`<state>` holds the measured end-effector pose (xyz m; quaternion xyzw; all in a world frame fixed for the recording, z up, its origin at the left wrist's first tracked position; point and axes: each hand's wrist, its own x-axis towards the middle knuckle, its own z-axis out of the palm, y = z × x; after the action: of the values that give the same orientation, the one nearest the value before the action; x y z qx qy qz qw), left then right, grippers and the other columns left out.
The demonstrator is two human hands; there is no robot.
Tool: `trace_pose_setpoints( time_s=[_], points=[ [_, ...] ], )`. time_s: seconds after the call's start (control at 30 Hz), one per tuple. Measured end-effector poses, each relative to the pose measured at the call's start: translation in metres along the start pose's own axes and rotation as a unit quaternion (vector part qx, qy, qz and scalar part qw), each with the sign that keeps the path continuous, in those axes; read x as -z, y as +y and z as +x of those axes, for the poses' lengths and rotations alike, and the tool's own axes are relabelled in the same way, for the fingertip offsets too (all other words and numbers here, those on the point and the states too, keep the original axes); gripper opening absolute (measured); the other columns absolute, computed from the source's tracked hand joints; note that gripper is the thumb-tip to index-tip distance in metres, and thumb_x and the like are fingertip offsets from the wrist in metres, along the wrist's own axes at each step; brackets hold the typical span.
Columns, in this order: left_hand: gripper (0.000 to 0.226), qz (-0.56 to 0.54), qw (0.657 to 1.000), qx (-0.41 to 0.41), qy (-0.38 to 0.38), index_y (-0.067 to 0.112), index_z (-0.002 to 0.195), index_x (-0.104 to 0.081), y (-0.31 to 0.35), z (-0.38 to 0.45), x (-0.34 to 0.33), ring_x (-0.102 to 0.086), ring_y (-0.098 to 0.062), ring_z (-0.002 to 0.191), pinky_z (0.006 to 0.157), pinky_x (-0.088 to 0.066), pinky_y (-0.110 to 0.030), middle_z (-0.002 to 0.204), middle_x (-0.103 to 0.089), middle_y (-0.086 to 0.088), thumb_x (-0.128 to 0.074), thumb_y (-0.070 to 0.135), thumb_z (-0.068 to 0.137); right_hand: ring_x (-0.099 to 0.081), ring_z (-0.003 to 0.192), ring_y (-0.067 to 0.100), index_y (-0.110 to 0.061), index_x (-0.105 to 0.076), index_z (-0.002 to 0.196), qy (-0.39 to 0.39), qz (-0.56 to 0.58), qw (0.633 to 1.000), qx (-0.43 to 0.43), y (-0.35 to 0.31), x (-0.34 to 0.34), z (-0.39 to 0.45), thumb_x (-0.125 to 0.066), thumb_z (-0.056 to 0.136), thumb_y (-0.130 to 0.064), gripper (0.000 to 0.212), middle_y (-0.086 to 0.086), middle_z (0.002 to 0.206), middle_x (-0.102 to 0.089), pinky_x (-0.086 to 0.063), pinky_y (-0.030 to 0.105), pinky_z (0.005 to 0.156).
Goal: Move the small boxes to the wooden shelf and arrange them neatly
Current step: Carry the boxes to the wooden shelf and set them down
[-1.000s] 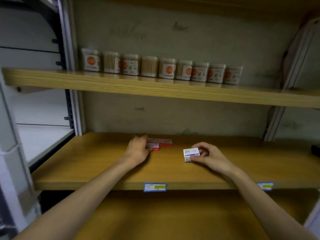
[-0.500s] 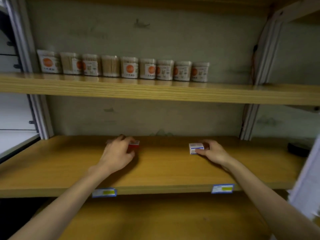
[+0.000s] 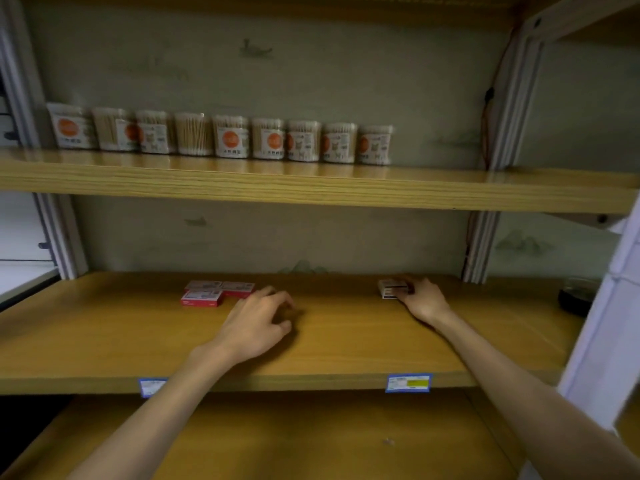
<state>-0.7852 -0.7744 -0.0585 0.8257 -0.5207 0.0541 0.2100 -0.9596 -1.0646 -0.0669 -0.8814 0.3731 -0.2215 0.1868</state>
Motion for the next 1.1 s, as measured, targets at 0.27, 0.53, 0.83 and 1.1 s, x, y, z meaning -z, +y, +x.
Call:
trace_pose_setpoints(
  time_s=[0.27, 0.53, 0.83, 1.1],
  points=[
    [0.03, 0.004, 0.999, 0.017, 0.034, 0.035, 0.125, -0.058, -0.005, -0.02, 0.012, -0.045, -0.021, 0.136, 0.108, -0.04, -0.043, 0.136, -0.054, 0.005, -0.059, 0.039, 0.094, -0.054, 0.124, 0.036, -0.027, -0.058, 0.134, 0.06, -0.104, 0.991, 0.061, -0.038, -0.004, -0.032, -0.058, 0.093, -0.038, 0.042, 0.011, 0.133, -0.06, -0.046, 0.04, 0.097],
    [0.038, 0.069, 0.993, 0.068, 0.072, 0.036, 0.13, -0.053, -0.047, -0.068, 0.047, -0.053, -0.025, 0.122, 0.096, -0.042, -0.039, 0.129, -0.052, 0.006, -0.057, 0.043, 0.093, -0.049, 0.125, 0.017, -0.032, -0.06, 0.126, -0.014, 0.021, 0.974, 0.225, -0.157, -0.054, -0.096, -0.058, 0.097, -0.032, 0.03, -0.005, 0.128, -0.06, -0.041, 0.039, 0.105],
    [0.037, 0.107, 0.983, 0.094, 0.115, 0.036, 0.13, -0.051, -0.147, -0.172, 0.107, -0.051, -0.018, 0.121, 0.094, -0.04, -0.037, 0.124, -0.053, 0.009, -0.051, 0.045, 0.094, -0.061, 0.089, 0.003, -0.035, -0.065, 0.105, -0.055, 0.111, 0.94, 0.319, -0.317, -0.129, -0.169, -0.063, 0.09, -0.031, 0.016, -0.016, 0.099, -0.063, -0.053, 0.036, 0.086],
    [0.031, 0.087, 0.981, 0.08, 0.151, 0.032, 0.123, -0.058, -0.255, -0.284, 0.178, -0.059, -0.013, 0.093, 0.077, -0.05, -0.036, 0.108, -0.058, 0.011, -0.053, 0.042, 0.094, -0.06, 0.089, 0.002, -0.032, -0.066, 0.109, -0.092, 0.163, 0.912, 0.364, -0.47, -0.205, -0.245, -0.06, 0.095, -0.028, 0.016, -0.016, 0.1, -0.06, -0.054, 0.027, 0.075]
  ],
)
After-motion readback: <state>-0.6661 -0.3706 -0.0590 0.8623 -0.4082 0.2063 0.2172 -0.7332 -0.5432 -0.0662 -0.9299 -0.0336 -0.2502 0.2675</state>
